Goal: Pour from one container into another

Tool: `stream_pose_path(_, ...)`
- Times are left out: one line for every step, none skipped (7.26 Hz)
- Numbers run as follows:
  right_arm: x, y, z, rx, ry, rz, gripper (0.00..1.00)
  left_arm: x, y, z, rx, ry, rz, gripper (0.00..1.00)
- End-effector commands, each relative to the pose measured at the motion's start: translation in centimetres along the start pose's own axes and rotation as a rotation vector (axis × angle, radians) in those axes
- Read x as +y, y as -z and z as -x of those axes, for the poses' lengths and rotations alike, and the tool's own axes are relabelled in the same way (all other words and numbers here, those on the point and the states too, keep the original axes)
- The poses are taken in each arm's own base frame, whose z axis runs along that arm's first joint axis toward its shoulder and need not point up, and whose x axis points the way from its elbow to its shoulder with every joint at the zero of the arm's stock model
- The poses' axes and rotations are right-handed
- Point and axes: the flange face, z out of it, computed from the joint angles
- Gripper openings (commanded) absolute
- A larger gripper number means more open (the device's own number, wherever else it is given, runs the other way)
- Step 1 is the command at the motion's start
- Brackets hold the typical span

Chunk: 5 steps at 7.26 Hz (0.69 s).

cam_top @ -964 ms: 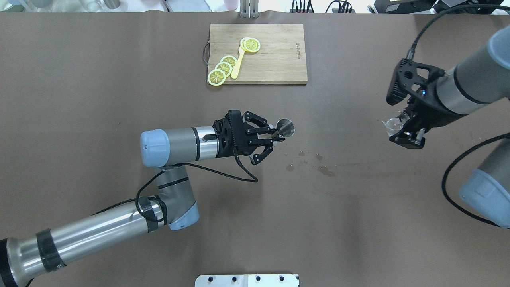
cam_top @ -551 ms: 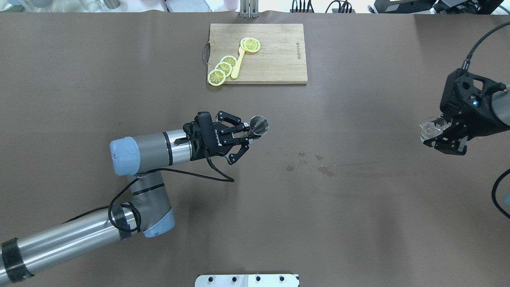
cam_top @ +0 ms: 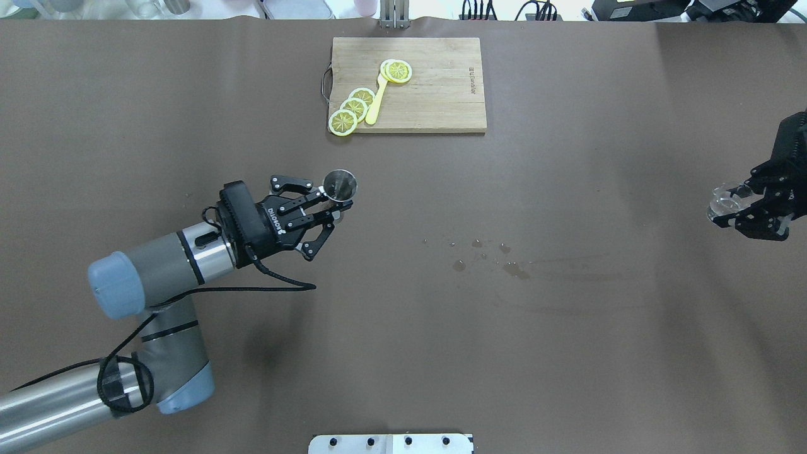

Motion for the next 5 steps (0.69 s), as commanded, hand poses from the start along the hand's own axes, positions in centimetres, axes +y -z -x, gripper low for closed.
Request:
stream_pose_path(5.2,-2.4,-2.0,0.009,-0.033,-0.092,0.0,0.6,7.3,0.4,-0.14,0.072,0.01,0.0)
stream_pose_path(6.9,-3.5,-2.7,0.016,-0.029,-0.121,0.0,0.2,9.5,0.9,-0.185,0.109,0.005,0.0)
stream_pose_path(7.7,-4.9,-4.1,0.029,-0.012,-0.139,0.0,0.0,11.0,1.7,-0.274,0.143,-0.017,0.0)
stream_pose_path(7.6,-6.0,-5.2,0.034,-0.006,-0.146,0.0,0.0,11.6,2.8,-0.397,0.153,-0.049,0.0)
stream_pose_path(7.4,-6.3,-5.7,0.063,0.005,-0.158,0.0,0.1,12.1,3.5,-0.474,0.166,-0.067,0.0)
